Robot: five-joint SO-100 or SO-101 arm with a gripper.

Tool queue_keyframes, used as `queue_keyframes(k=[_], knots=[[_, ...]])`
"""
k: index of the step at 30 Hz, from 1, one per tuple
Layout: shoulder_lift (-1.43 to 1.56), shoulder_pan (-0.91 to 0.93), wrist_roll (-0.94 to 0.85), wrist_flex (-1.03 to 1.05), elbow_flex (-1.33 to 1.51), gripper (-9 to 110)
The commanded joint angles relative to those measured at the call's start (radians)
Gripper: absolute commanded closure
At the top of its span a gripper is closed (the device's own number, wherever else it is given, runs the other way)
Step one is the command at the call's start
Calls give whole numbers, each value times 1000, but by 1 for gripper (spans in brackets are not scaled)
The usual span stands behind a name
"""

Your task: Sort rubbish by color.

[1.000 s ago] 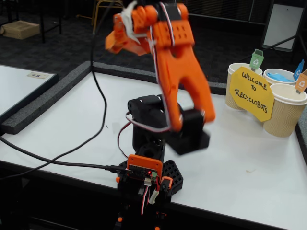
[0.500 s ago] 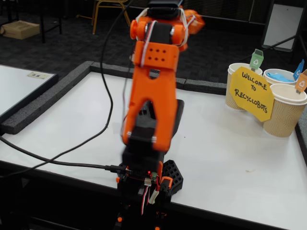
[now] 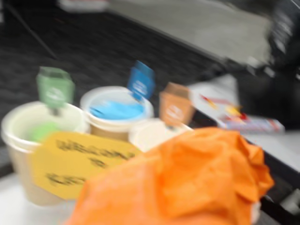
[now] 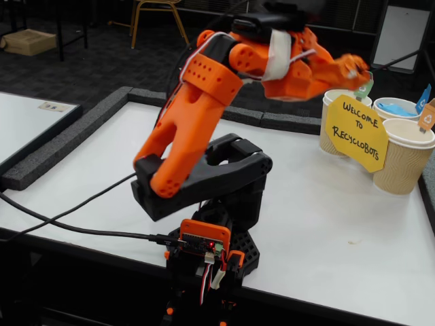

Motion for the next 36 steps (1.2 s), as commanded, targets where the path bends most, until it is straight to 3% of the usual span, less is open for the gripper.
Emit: queue_keyframes(k=[1, 10, 24, 31, 36], knots=[[-2, 74, 35, -2, -17, 101], [-170, 77, 35, -150, -97, 101], [-1206, 66, 77, -272, -836, 101], [-1502, 66, 77, -241, -1083, 101], [-1578, 66, 77, -213, -1104, 101]])
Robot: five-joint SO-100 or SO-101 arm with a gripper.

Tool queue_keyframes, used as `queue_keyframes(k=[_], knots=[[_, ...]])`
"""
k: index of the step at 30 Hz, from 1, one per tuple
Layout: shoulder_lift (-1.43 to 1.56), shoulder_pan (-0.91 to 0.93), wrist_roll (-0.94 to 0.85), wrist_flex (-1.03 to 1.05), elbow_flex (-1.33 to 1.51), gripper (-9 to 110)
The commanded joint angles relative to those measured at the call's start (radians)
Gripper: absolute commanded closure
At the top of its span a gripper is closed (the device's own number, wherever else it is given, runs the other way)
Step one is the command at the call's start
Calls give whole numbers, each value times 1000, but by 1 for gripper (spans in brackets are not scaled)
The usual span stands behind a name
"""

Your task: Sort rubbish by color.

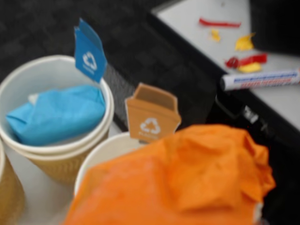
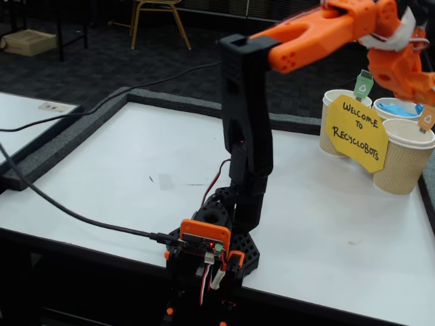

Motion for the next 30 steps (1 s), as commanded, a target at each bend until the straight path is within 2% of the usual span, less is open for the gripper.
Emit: queue_keyframes(k=[1, 21, 30], knots=[[3, 18, 18, 6, -143, 100], [3, -3, 18, 66, -61, 90], [6, -9, 18, 89, -51, 80]])
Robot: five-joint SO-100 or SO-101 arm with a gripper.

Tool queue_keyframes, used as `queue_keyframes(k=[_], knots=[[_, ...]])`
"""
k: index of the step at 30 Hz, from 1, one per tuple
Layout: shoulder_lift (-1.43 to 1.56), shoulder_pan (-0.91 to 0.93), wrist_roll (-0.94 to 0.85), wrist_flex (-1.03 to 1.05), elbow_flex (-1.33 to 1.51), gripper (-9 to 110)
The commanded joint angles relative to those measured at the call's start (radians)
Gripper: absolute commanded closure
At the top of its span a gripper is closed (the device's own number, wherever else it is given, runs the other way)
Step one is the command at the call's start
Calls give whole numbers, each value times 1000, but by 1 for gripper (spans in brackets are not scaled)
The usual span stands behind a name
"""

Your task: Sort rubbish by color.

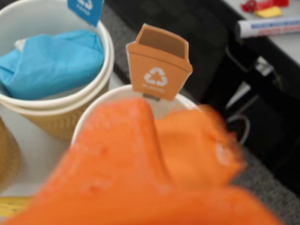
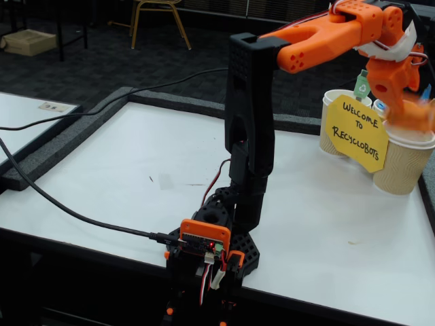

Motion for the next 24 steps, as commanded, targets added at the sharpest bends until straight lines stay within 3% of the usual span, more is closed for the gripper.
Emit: queue_keyframes(k=[1, 4, 7, 15, 24], knots=[[38, -6, 18, 2, -48, 80], [41, -8, 18, 3, -51, 81], [52, -15, 18, 31, -97, 90], [138, -87, 18, 236, -394, 100], [383, -276, 18, 436, -391, 101]])
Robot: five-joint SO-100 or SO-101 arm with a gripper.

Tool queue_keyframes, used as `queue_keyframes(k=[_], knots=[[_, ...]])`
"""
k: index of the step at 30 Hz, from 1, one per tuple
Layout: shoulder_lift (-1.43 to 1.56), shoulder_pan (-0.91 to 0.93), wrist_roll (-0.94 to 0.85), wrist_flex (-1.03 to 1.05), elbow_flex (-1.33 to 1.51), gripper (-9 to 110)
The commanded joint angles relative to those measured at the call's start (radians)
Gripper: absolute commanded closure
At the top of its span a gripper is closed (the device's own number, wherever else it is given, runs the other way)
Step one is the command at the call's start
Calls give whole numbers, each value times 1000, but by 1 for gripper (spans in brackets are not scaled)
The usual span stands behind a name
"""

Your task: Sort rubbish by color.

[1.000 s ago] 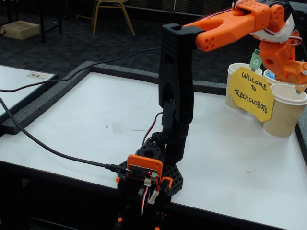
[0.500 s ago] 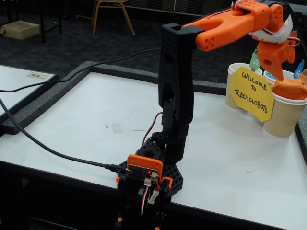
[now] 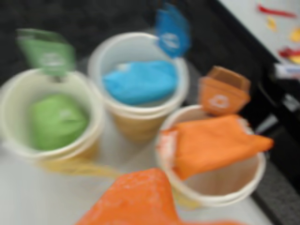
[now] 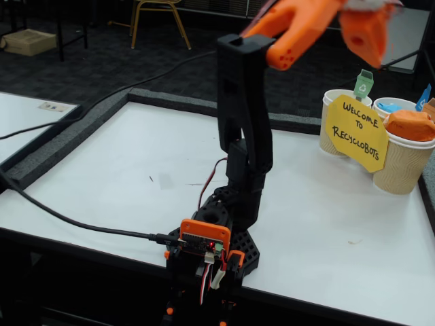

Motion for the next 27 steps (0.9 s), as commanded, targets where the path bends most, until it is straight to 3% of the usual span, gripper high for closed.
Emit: queue_keyframes(k=[1, 7, 20, 27], knots=[[267, -120, 18, 48, -40, 101], [399, -405, 3, 153, 121, 101], [549, -1195, 3, 166, 374, 101], [549, -1379, 5, 166, 503, 101]])
